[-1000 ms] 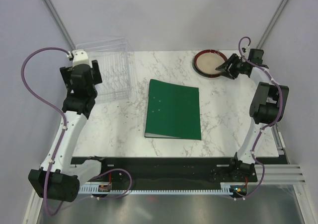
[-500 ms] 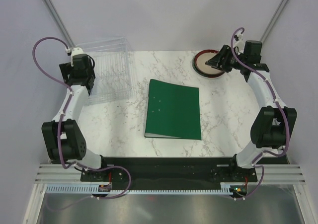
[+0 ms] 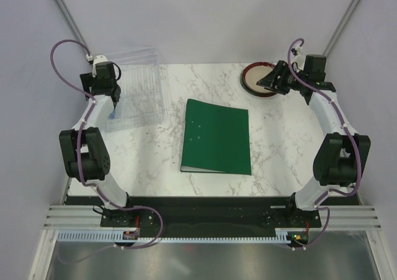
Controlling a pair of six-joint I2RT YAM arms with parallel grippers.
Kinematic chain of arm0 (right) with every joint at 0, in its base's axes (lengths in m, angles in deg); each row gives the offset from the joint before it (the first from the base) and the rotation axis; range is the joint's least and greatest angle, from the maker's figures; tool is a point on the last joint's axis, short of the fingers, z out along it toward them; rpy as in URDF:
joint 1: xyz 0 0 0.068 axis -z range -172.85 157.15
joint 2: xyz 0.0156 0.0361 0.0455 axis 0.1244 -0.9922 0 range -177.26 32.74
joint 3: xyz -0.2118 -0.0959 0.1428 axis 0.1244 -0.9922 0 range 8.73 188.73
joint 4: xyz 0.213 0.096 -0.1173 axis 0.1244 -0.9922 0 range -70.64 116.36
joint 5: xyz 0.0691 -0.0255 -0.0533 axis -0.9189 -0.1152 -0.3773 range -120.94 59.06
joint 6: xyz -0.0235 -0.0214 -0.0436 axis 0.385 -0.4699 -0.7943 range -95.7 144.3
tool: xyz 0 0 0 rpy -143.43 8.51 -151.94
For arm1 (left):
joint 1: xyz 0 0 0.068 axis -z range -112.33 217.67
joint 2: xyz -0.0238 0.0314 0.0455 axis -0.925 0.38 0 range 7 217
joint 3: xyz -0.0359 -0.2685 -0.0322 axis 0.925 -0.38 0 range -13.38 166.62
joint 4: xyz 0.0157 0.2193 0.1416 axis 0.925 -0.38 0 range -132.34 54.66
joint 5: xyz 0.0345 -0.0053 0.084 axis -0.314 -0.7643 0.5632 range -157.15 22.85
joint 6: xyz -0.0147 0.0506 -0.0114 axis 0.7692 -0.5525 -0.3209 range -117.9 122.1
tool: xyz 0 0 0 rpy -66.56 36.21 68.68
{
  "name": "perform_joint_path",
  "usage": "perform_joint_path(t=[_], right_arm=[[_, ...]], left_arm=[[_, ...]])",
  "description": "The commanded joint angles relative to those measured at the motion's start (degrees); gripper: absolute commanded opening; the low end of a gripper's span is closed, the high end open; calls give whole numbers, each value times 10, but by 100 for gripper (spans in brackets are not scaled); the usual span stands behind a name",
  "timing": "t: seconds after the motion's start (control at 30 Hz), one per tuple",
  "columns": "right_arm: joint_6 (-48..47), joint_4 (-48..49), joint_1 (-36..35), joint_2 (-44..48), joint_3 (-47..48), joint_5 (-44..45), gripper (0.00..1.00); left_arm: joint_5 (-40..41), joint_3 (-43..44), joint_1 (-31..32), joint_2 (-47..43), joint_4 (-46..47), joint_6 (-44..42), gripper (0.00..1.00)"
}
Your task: Unload the plates from the dish rack
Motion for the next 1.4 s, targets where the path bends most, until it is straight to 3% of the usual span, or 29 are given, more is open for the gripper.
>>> perform_joint_path(t=[0.0, 0.1, 0.13, 0.23, 0.53, 1.13, 1.37], right_arm=[[-15, 10, 0, 24, 0, -19, 61], [-16, 9, 0, 25, -1, -19, 61], [-16, 10, 0, 25, -2, -19, 61], [-15, 9, 0, 24, -4, -19, 61], [-11, 15, -1, 12, -8, -20, 61], [-11, 15, -2, 10, -7, -31, 61], [-8, 16, -3, 17, -4, -41, 61]], left_arm=[[24, 21, -8, 13, 15, -17, 81], [25, 27, -10, 27, 14, -21, 62], [26, 30, -11, 32, 9, -21, 44], [18, 30, -10, 28, 8, -16, 3], [7, 51, -5, 10, 6, -28, 2], [185, 79, 63, -30, 113, -228, 2], [201, 77, 83, -72, 138, -261, 2]])
